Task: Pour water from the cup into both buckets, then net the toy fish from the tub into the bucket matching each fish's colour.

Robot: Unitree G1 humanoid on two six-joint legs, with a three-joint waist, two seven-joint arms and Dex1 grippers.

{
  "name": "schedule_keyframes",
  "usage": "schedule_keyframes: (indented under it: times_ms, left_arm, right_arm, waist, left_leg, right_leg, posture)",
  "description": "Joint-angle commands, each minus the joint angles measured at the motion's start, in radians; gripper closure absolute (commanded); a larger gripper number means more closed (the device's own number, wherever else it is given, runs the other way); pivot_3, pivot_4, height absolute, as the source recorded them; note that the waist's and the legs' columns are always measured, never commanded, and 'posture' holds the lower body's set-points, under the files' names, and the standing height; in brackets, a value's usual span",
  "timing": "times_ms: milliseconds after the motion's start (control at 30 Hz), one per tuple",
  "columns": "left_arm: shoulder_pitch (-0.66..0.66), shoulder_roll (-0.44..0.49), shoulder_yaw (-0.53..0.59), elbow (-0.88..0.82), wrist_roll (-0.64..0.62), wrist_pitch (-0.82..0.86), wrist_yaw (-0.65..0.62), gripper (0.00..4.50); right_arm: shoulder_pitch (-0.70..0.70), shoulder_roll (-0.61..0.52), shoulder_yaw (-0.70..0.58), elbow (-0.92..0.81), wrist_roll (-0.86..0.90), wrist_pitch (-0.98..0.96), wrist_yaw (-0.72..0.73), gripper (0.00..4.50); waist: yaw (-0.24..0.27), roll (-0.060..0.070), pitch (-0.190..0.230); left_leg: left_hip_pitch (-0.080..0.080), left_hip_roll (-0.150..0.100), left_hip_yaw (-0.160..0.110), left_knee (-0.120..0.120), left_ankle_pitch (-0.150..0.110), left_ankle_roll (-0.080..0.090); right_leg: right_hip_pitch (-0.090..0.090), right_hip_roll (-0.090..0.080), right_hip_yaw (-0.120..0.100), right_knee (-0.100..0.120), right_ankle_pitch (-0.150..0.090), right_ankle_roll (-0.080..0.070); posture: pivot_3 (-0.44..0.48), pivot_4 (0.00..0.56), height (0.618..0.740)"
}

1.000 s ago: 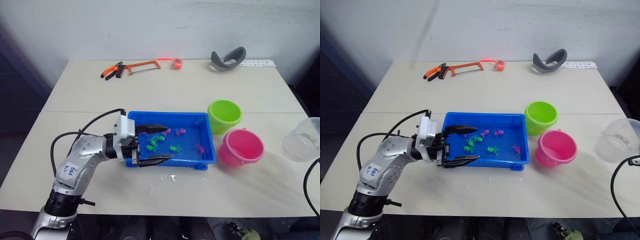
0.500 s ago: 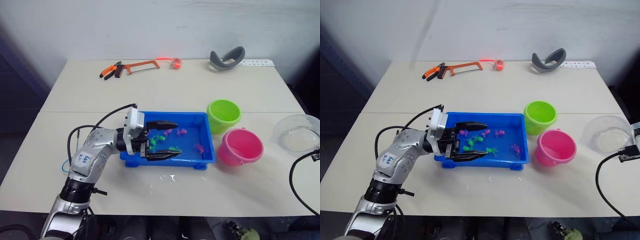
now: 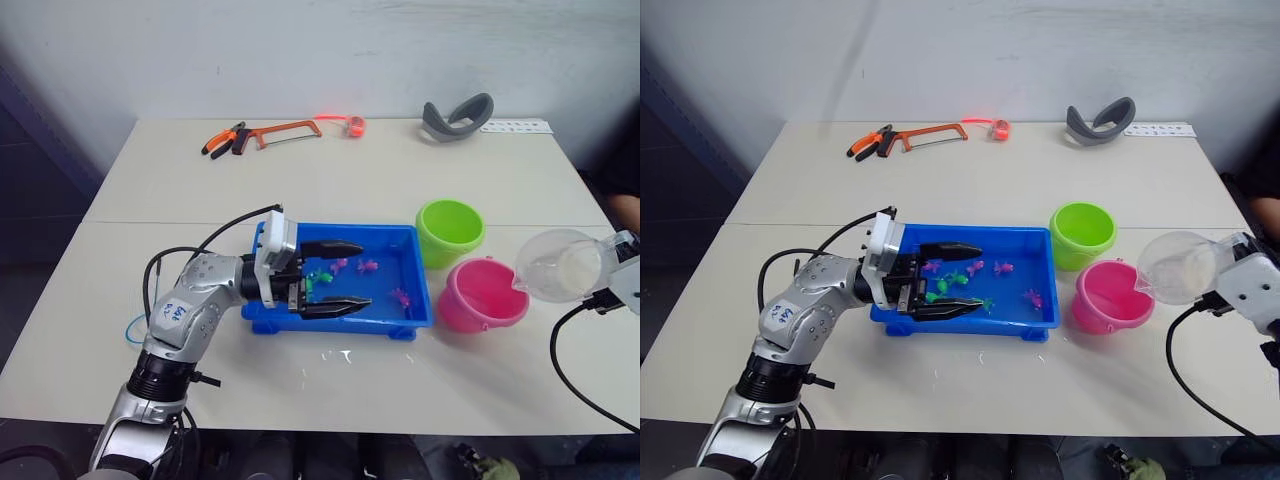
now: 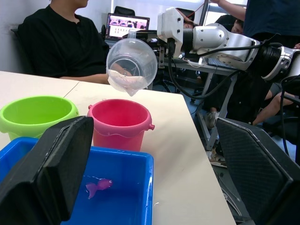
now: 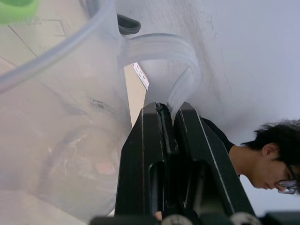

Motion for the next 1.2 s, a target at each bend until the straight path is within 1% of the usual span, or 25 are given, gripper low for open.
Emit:
schedule_keyframes:
  times_ms: [33, 667, 1000, 1200]
  left_arm:
    - [-0.003, -0.005, 0.002, -0.028, 0.002, -0.013, 0.004, 0.00]
    - [0.005, -0.004, 0.006, -0.038, -0.001, -0.014, 0.022, 0.00]
    - [0.002, -0.008, 0.007, -0.035, 0.000, -0.018, 0.024, 0.00]
    - [0.003, -0.008, 0.009, -0.033, 0.001, -0.021, 0.024, 0.00]
  right_arm:
    - [-0.027, -0.037, -0.025, 0.003, -0.040, -0.044, -0.041, 4.43]
    - [-0.055, -0.083, -0.008, 0.088, -0.192, -0.224, -0.138, 4.43]
    - [-0.057, -0.083, -0.007, 0.158, -0.216, -0.292, -0.194, 4.43]
    - [-0.061, -0.072, -0.002, 0.183, -0.171, -0.302, -0.180, 4.43]
  waist:
    - [0.000, 0.000, 0.000]
    - [-0.001, 0.000, 0.000]
    - [-0.001, 0.000, 0.000]
    - [-0.001, 0.000, 0.000]
  left_leg:
    - [0.000, 0.000, 0.000, 0.000, 0.000, 0.000]
    - [0.000, 0.000, 0.000, 0.000, 0.001, -0.001]
    - [0.000, 0.000, 0.000, 0.000, 0.001, -0.001]
    - [0.000, 0.000, 0.000, 0.000, 0.001, -0.001]
  right_leg:
    - [0.000, 0.000, 0.000, 0.000, 0.000, 0.000]
    - [0.000, 0.000, 0.000, 0.000, 0.000, 0.000]
    - [0.000, 0.000, 0.000, 0.000, 0.000, 0.000]
    - [0.000, 0.001, 0.000, 0.000, 0.000, 0.000]
  posture:
    - [0.000, 0.150, 0.740]
    - [0.000, 0.150, 0.740]
    - [0.000, 0.150, 0.740]
    - [0.000, 0.150, 0.740]
